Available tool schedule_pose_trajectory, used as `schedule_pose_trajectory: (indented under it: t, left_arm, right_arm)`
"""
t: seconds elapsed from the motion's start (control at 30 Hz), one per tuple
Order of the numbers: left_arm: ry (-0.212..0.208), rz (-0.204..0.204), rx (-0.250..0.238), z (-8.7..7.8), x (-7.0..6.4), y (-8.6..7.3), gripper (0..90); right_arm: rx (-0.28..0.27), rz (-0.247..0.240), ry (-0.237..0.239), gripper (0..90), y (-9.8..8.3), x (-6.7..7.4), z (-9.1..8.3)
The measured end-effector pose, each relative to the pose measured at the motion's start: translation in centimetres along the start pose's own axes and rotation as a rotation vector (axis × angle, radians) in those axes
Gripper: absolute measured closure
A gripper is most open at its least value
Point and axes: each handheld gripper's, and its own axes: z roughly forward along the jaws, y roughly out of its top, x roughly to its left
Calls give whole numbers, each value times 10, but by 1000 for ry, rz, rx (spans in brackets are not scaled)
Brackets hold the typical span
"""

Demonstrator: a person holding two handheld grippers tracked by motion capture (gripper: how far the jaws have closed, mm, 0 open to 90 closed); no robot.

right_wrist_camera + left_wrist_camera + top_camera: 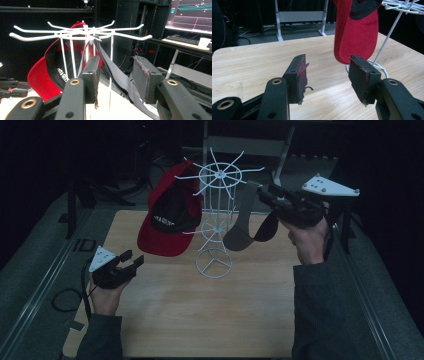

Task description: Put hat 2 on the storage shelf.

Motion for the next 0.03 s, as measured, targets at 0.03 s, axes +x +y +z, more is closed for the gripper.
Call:
schedule_pose_trajectory:
  t: [0.03]
  left_arm:
    - [1,0,1,0,0,0,491]
  right_arm:
    - [-10,2,1,558,-2,-1,-4]
